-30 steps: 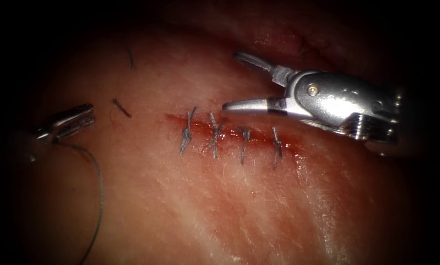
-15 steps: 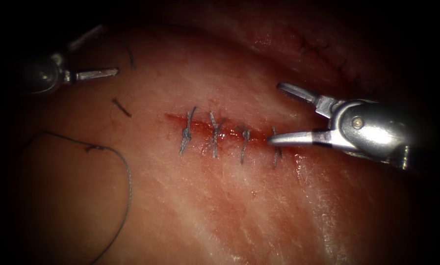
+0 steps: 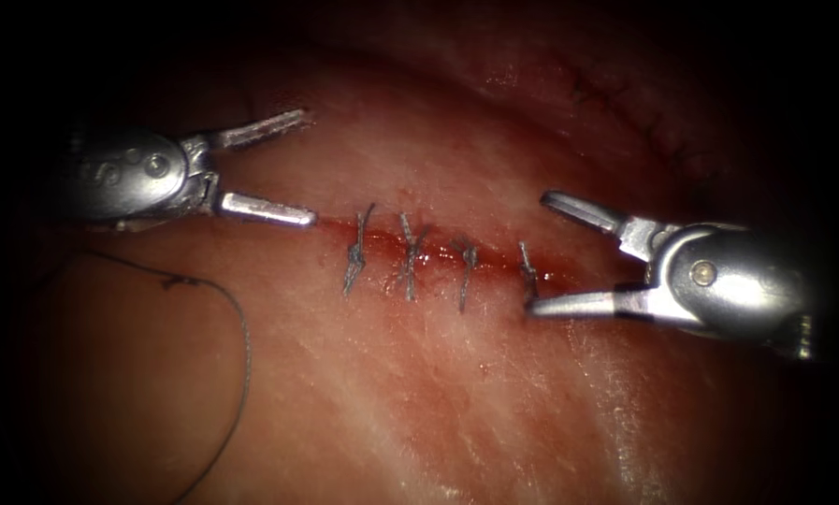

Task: Wound Closure

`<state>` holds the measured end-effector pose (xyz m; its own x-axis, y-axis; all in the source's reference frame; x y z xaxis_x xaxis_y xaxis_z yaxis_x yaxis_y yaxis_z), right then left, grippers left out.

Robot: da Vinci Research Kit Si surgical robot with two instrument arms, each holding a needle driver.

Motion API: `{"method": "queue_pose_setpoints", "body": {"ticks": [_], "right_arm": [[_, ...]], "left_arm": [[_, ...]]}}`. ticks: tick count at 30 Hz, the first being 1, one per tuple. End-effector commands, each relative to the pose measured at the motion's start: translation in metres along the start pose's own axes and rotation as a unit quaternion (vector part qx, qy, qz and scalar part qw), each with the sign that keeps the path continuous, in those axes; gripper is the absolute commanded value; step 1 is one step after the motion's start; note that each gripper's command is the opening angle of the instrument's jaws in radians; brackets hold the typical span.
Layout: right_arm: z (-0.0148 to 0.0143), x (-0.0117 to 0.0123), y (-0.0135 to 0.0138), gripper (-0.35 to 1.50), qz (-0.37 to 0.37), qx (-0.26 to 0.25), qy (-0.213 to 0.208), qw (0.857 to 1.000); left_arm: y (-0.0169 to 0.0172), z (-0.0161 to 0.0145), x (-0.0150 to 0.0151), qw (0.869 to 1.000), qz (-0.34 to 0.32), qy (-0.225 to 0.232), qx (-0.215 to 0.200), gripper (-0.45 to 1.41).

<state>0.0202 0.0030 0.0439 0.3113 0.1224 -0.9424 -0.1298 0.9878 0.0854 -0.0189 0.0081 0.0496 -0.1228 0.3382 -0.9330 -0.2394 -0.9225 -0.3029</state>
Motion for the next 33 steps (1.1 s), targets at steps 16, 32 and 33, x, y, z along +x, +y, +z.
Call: {"method": "queue_pose_setpoints", "body": {"ticks": [16,32,33], "right_arm": [[-0.0029,-0.0029,-0.002,1.31,-0.016,0.0,-0.003,1.0],[-0.0037,-0.0028,-0.0023,1.33,-0.017,-0.022,-0.003,1.0],[-0.0037,-0.0028,-0.0023,1.33,-0.017,-0.024,-0.001,1.0]], "left_arm": [[0.005,-0.0022,-0.0017,0.999,0.012,-0.004,-0.045,0.31],[0.0041,-0.0029,-0.0032,0.999,0.004,-0.004,-0.048,0.29],[0.0042,-0.0031,-0.0033,0.999,0.005,-0.004,-0.048,0.29]]}}
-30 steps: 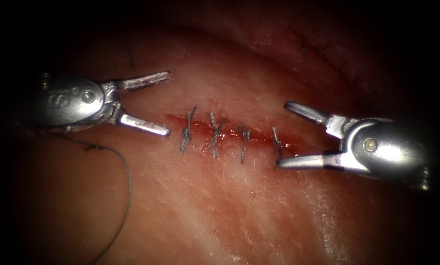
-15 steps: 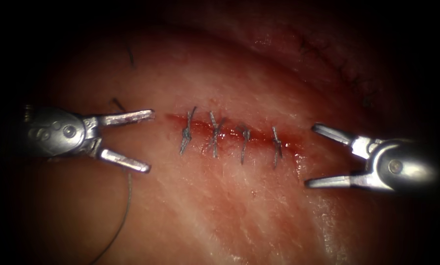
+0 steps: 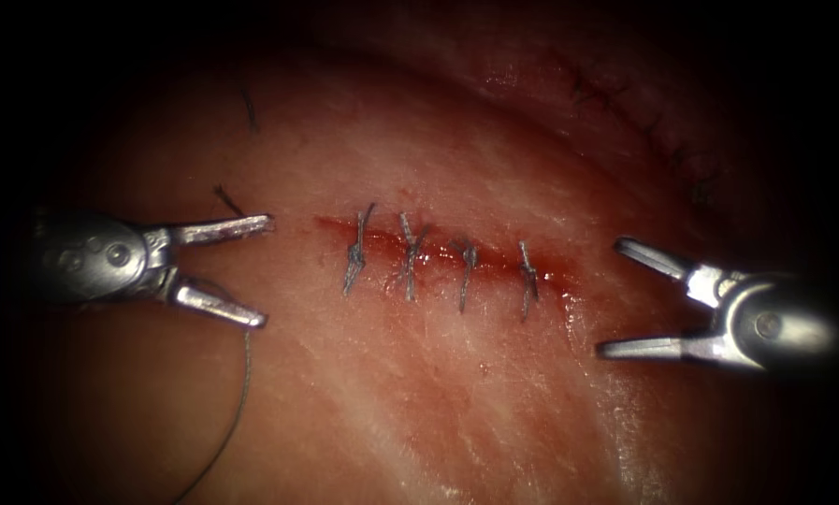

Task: Wound Closure

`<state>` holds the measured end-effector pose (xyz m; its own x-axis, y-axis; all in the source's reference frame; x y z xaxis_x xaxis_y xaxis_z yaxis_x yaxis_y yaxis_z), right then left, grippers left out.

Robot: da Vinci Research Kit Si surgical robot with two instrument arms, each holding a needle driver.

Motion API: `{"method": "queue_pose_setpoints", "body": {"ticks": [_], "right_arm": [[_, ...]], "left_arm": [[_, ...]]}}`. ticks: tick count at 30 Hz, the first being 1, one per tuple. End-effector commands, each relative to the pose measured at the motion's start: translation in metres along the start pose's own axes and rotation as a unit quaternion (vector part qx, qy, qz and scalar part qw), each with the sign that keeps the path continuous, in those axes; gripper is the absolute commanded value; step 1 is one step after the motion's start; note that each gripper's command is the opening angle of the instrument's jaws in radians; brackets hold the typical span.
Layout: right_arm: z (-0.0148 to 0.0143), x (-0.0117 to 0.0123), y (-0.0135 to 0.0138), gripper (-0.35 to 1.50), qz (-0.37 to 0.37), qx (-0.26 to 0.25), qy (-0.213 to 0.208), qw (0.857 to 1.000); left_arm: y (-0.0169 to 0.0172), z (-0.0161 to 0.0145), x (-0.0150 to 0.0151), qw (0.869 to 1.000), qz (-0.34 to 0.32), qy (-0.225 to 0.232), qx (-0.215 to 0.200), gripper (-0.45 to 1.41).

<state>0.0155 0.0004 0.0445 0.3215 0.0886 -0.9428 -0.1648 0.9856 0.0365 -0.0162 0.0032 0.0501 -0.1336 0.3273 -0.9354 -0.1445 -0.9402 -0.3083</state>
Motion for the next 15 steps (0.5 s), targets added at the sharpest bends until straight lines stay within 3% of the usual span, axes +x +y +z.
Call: {"method": "queue_pose_setpoints", "body": {"ticks": [1,15], "right_arm": [[0.0008,-0.0004,-0.0004,1.33,0.001,-0.001,0.003,1.0],[0.0006,-0.0002,0.0,1.31,0.004,-0.007,0.008,1.0]], "left_arm": [[0.0006,0.0004,-0.0009,1.0,-0.004,0.0,-0.001,0.29],[0.0003,0.0008,-0.0011,1.0,-0.004,-0.001,-0.001,0.29]]}}
